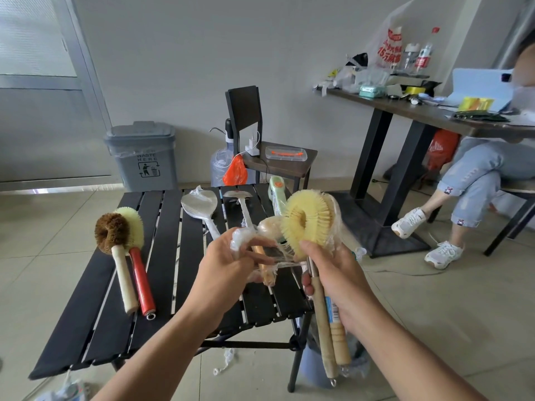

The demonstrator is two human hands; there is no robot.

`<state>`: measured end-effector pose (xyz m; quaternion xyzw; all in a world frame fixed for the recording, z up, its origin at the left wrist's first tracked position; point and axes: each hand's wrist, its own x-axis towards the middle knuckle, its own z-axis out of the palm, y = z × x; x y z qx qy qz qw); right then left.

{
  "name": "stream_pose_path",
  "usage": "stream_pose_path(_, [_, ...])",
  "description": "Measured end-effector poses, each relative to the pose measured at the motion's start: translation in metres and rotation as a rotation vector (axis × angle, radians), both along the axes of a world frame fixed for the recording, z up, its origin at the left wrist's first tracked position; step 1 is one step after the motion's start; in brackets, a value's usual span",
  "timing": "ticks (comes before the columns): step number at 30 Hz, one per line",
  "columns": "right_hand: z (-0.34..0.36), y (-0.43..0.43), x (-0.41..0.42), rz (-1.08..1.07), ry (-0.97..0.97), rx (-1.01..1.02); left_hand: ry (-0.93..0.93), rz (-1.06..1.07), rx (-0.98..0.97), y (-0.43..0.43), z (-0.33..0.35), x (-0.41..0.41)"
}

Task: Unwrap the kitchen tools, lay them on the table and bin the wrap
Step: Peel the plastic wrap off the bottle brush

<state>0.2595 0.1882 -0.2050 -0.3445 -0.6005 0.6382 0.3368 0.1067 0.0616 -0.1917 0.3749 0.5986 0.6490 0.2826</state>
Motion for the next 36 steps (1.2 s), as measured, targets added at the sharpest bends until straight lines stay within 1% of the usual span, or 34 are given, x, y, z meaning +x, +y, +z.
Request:
stream_pose_path(5, [0.005,0.010,0.003,-0.022,0.046,0.013,-0.039,0.087,-0.016,-0.002,0.001,-0.010])
stream_pose_path(7, [0.007,0.013,0.003,-0.039,0.055,-0.039,-0.058,0.106,-0.010,-0.004,0.004,-0.011])
stream_pose_path(11, [0.011,0.018,0.005,-0.049,0.053,-0.167,-0.013,0.144,-0.039,-0.008,0.011,-0.014])
stream_pose_path(14, [0.013,0.023,0.005,-0.049,0.034,-0.184,-0.014,0.146,-0.055,-0.008,0.012,-0.021])
stream_pose_path(16, [0.015,0.022,0.005,-0.017,0.029,-0.153,-0.036,0.159,-0.054,-0.008,0.010,-0.024])
stream_pose_path(19, [0.015,0.014,0.006,0.108,0.025,-0.105,-0.010,0.198,-0.072,-0.007,0.004,-0.023])
stream_pose_path(21, [0.015,0.009,0.008,0.199,0.020,-0.127,-0.001,0.167,-0.103,-0.006,0.002,-0.024])
stream_pose_path(23, [0.016,0.005,0.009,0.274,0.017,-0.148,0.032,0.056,-0.154,-0.007,0.003,-0.024])
stream_pose_path(26, [0.018,0.004,0.009,0.305,0.026,-0.188,0.115,-0.150,-0.303,-0.010,0.008,-0.018])
stream_pose_path(27, [0.018,0.005,0.009,0.312,0.045,-0.225,0.140,-0.166,-0.328,-0.011,0.008,-0.016])
stream_pose_path(30, [0.016,0.012,0.011,0.333,0.091,-0.308,0.147,-0.094,-0.289,-0.012,0.008,-0.017])
stream_pose_path(33, [0.013,0.018,0.012,0.332,0.084,-0.315,0.110,-0.019,-0.215,-0.013,0.013,-0.021])
stream_pose_path(36, [0.012,0.021,0.012,0.328,0.091,-0.328,0.186,0.064,-0.209,-0.012,0.011,-0.022])
